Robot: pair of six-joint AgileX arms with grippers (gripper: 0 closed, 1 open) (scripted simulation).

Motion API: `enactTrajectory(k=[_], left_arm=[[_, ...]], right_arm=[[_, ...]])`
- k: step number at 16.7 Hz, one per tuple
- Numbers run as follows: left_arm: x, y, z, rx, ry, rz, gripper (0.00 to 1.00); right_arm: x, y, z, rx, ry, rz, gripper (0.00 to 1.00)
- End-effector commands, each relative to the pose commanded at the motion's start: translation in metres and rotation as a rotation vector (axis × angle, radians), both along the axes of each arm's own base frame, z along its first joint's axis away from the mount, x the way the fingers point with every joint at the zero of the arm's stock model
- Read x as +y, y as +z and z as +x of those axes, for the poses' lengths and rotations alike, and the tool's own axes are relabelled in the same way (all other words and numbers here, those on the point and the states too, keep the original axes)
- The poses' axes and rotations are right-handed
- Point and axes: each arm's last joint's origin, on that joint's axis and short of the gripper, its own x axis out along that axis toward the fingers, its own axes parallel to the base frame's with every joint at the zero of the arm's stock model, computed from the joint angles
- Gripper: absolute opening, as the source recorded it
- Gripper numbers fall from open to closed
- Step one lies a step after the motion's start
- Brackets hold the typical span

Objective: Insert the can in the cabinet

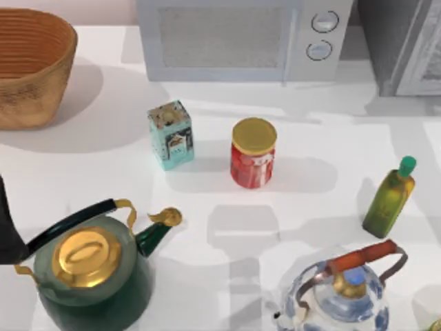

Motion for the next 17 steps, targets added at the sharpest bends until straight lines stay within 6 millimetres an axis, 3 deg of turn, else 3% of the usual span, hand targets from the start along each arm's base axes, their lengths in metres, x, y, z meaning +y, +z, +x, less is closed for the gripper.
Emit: enactTrajectory(k=[3,6,13,17], left_arm=[[0.0,0.0,0.0,0.0,0.0,0.0,1.0],[0.0,0.0,0.0,0.0,0.0,0.0,1.0],[0.0,0.0,0.0,0.0,0.0,0.0,1.0],[0.0,0.0,0.0,0.0,0.0,0.0,1.0]], right_arm=[[0.009,0.036,0.026,-0.038,-0.005,0.021,0.0],[0.014,0.056,0.038,-0.069,-0.011,0.041,0.0],[0.014,0.061,0.041,-0.082,-0.015,0.049,0.0],[0.017,0.064,0.065,-0.051,-0.015,0.039,0.0]])
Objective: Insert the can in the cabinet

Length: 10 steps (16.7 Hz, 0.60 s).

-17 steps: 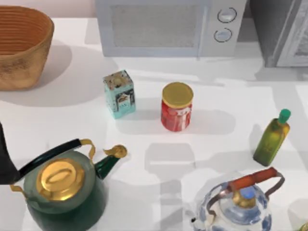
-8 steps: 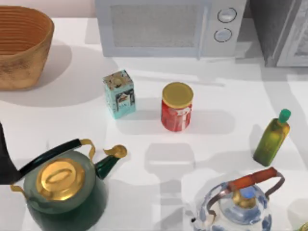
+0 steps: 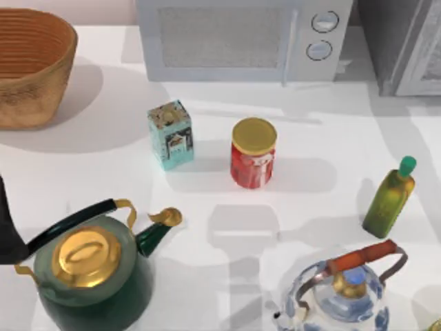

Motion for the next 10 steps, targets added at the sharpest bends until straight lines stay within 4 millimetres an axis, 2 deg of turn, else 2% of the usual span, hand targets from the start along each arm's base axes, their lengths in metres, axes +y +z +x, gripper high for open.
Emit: enactTrajectory(k=[7,10], left_arm=[[0.0,0.0,0.0,0.0,0.0,0.0,1.0],[0.0,0.0,0.0,0.0,0.0,0.0,1.0]], right_arm=[[0.001,0.031,0.057,-0.043,-0.005,0.016,0.0],[-0.001,0.037,0.079,-0.07,-0.006,0.027,0.0]])
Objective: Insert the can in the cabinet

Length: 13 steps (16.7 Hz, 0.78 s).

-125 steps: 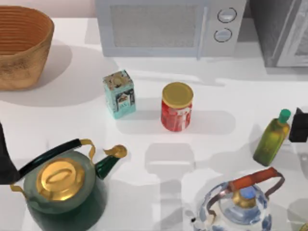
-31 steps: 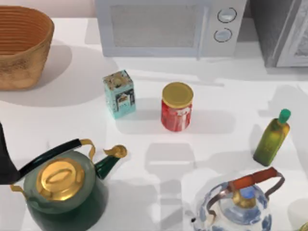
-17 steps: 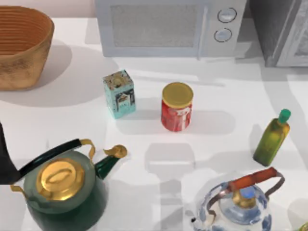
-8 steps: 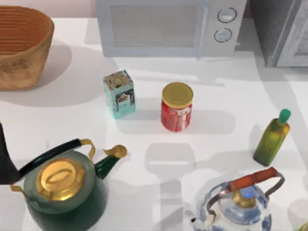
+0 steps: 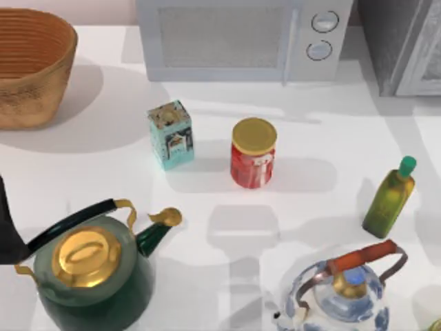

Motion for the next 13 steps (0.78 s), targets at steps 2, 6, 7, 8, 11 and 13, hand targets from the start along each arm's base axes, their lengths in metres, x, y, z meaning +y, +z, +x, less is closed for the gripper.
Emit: enactTrajectory(k=[2,6,7,8,11,13], left_arm=[[0.0,0.0,0.0,0.0,0.0,0.0,1.0],[0.0,0.0,0.0,0.0,0.0,0.0,1.0],[0.0,0.0,0.0,0.0,0.0,0.0,1.0],[0.0,0.0,0.0,0.0,0.0,0.0,1.0],[0.0,0.0,0.0,0.0,0.0,0.0,1.0],[0.0,0.0,0.0,0.0,0.0,0.0,1.0]], right_arm=[[-0.001,-0.003,0.016,0.0,0.001,-0.002,0.0],[-0.003,-0.018,0.043,0.032,0.005,-0.016,0.0],[-0.003,-0.02,0.045,0.037,0.005,-0.017,0.0],[-0.003,-0.02,0.045,0.038,0.005,-0.017,0.0],[-0.003,-0.02,0.045,0.038,0.005,-0.017,0.0],[-0.003,-0.02,0.045,0.038,0.005,-0.017,0.15]])
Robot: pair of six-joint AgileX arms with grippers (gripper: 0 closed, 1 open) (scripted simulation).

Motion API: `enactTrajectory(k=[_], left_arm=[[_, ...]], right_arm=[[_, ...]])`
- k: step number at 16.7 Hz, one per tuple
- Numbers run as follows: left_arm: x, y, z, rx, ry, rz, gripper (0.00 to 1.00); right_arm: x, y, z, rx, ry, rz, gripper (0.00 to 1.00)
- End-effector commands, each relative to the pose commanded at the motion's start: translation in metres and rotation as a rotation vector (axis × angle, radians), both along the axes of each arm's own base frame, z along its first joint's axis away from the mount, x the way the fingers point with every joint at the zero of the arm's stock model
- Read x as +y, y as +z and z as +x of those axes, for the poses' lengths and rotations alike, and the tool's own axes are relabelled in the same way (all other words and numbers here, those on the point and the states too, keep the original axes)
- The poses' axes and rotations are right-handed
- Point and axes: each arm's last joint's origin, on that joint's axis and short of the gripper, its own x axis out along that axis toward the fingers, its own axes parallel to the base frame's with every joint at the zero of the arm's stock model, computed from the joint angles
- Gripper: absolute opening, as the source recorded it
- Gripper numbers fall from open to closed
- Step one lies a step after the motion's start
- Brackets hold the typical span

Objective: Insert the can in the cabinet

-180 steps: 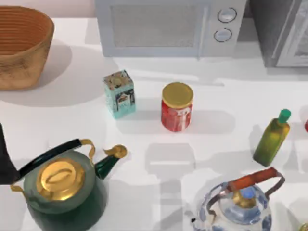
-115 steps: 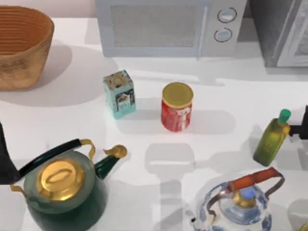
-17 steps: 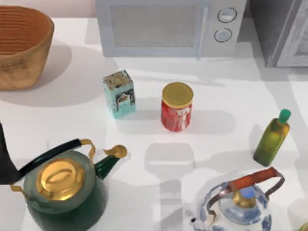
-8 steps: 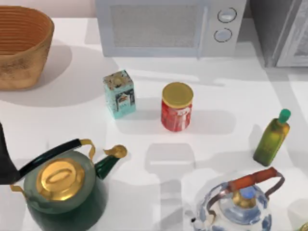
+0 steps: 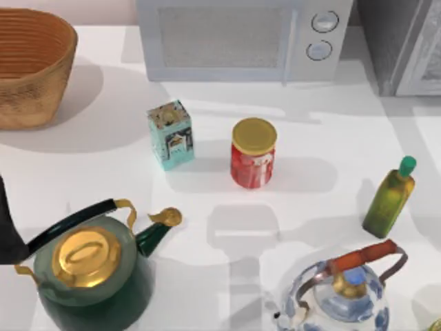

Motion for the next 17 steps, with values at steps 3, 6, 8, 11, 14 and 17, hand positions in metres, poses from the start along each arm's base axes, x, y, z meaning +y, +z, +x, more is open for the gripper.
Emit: enactTrajectory(k=[3,6,8,11,14,17], left_arm=[[0.0,0.0,0.0,0.0,0.0,0.0,1.0],[0.0,0.0,0.0,0.0,0.0,0.0,1.0],[0.0,0.0,0.0,0.0,0.0,0.0,1.0],[0.0,0.0,0.0,0.0,0.0,0.0,1.0],[0.0,0.0,0.0,0.0,0.0,0.0,1.0],[0.0,0.0,0.0,0.0,0.0,0.0,1.0]], right_arm=[[0.0,0.0,0.0,0.0,0.0,0.0,0.38],[0.0,0.0,0.0,0.0,0.0,0.0,0.6],[0.0,0.0,0.0,0.0,0.0,0.0,0.75],[0.0,0.0,0.0,0.0,0.0,0.0,0.98],[0.0,0.0,0.0,0.0,0.0,0.0,1.0],[0.0,0.0,0.0,0.0,0.0,0.0,1.0]])
